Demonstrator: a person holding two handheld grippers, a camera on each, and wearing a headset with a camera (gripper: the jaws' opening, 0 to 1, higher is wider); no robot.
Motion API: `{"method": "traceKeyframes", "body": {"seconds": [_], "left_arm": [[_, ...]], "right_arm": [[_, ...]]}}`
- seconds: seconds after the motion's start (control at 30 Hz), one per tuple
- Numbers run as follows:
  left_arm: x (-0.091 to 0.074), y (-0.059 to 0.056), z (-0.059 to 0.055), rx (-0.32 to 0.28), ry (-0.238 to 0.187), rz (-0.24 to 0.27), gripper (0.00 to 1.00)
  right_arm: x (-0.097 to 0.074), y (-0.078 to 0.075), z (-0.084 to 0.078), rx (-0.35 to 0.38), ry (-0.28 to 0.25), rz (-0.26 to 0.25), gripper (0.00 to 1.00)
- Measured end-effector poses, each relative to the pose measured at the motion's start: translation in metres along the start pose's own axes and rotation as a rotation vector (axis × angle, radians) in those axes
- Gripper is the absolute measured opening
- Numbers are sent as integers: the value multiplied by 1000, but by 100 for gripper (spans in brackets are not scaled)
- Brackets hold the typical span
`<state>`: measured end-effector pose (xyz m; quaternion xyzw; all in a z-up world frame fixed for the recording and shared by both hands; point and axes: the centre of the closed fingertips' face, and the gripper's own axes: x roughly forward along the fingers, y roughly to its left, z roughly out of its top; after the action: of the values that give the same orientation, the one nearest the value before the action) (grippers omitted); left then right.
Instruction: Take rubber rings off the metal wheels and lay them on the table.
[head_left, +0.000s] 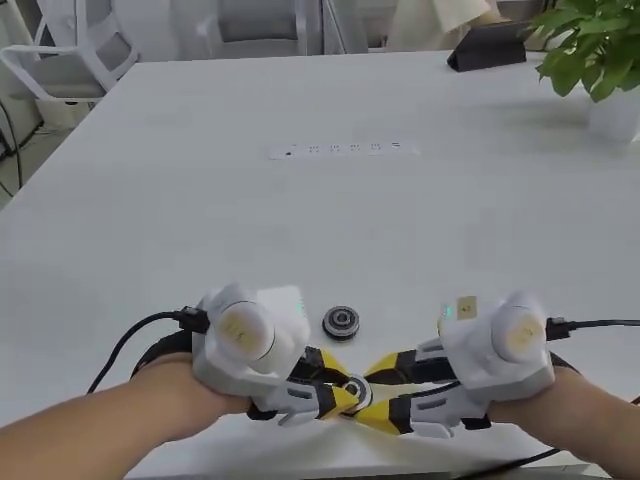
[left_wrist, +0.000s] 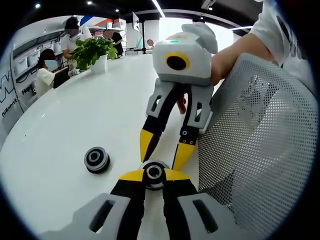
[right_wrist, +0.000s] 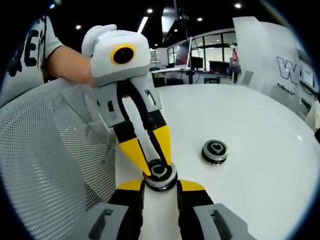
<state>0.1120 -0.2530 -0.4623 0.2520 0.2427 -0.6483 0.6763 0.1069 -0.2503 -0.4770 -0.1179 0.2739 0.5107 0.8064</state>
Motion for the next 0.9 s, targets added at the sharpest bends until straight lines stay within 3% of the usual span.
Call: {"method": "traceKeyframes", "body": {"seconds": [0.47, 0.73, 0.9], "left_arm": [[0, 1, 0, -3, -1, 2, 8], [0, 1, 0, -6, 0, 4, 8], [0, 1, 0, -8, 0, 7, 7]], "right_arm": [[-5, 1, -2, 40, -9, 0, 16], [-7, -5, -7, 75, 6, -22, 2], [-6, -5, -9, 102, 12, -23, 1]]}}
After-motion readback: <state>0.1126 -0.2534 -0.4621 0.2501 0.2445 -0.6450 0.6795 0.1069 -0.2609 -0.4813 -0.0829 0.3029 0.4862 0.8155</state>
